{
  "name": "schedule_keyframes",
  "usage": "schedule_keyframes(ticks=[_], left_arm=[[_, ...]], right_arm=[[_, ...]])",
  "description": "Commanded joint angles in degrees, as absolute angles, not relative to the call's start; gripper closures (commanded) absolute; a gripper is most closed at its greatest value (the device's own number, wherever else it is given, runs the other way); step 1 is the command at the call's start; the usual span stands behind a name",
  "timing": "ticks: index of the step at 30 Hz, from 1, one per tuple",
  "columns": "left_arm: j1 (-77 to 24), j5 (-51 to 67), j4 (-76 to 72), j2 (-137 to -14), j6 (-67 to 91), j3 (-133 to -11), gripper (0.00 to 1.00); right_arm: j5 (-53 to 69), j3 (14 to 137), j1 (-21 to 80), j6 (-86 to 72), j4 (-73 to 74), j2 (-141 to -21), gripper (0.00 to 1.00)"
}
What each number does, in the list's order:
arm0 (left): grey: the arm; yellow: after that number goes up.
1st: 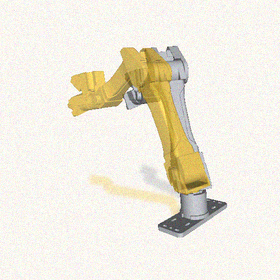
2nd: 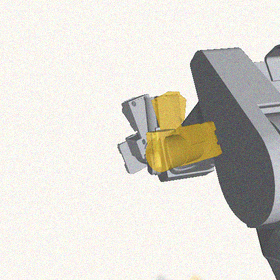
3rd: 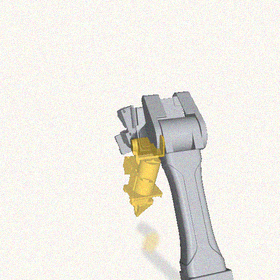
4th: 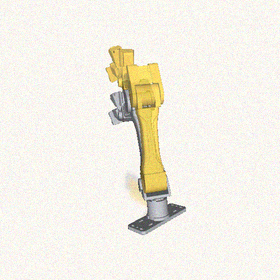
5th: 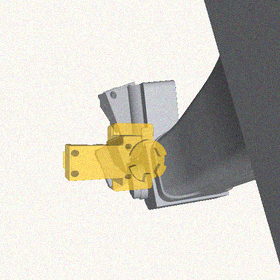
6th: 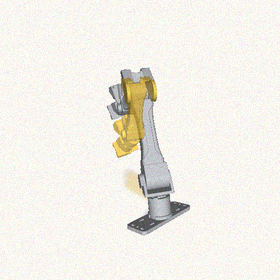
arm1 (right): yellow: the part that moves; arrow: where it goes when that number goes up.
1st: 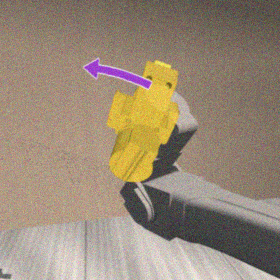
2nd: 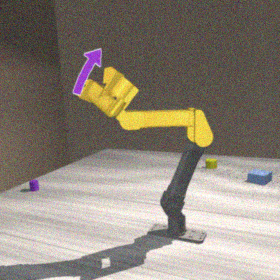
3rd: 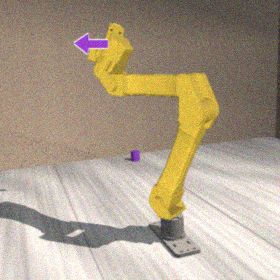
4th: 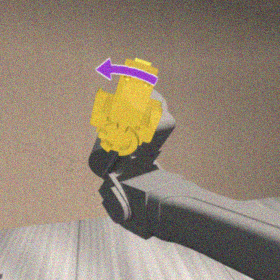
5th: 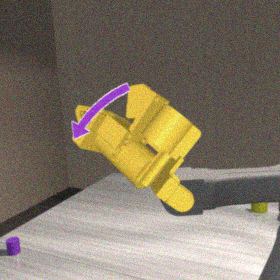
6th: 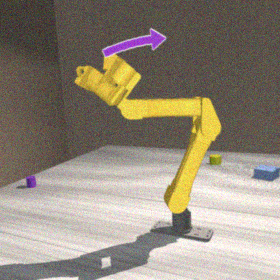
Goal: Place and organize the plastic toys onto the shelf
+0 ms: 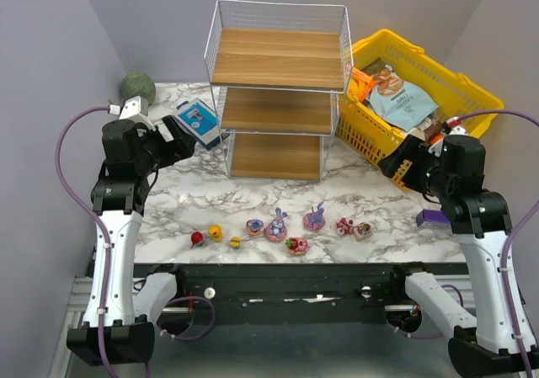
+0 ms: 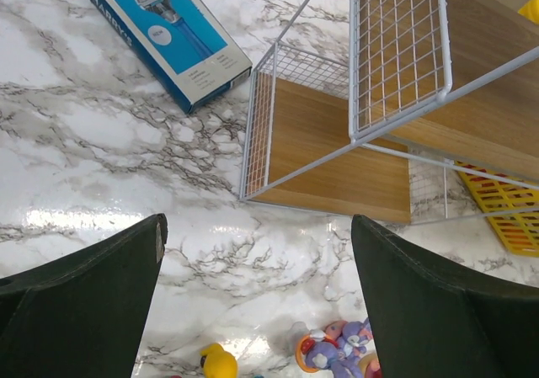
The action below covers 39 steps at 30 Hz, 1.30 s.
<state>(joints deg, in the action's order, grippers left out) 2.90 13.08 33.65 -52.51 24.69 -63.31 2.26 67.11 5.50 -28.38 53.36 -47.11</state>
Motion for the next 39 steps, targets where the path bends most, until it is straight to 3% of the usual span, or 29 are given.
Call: schedule_keyframes(ticks=[1, 7, 14, 21, 27, 31, 39], left_arm=[[2.9, 16.08, 33.84, -52.73, 25.66, -63.19, 0.01], [2.99, 10.55, 31.73, -52.3, 28.3, -61.62, 0.01], [3.08, 14.85, 25.76, -53.7, 31.64, -56.43, 0.01], [3.08, 12.57, 29.09, -57.3, 28.91, -57.83, 0.01], [3.08, 11.87, 26.81, -56.6, 29.79, -55.55, 0.01], [3.08, 12.74, 26.72, -56.6, 30.32, -55.11, 0.01], [3.08, 16.61, 27.51, -56.51, 31.11, -55.02, 0.01]], right_arm=[[4.3, 66.18, 5.18, -26.63, 55.81, -45.62, 0.0], [7.72, 66.01, 5.1, -23.48, 56.51, -46.14, 0.0], [18.8, 61.18, 5.19, -22.05, 51.51, -43.77, 0.0], [26.19, 53.18, 7.73, -26.36, 43.68, -39.11, 0.0], [17.42, 47.99, 20.35, -31.81, 39.64, -39.01, 0.01], [6.97, 46.32, 30.92, -36.47, 37.27, -42.44, 0.08], [-5.52, 46.76, 33.75, -41.91, 43.49, -46.23, 0.19]])
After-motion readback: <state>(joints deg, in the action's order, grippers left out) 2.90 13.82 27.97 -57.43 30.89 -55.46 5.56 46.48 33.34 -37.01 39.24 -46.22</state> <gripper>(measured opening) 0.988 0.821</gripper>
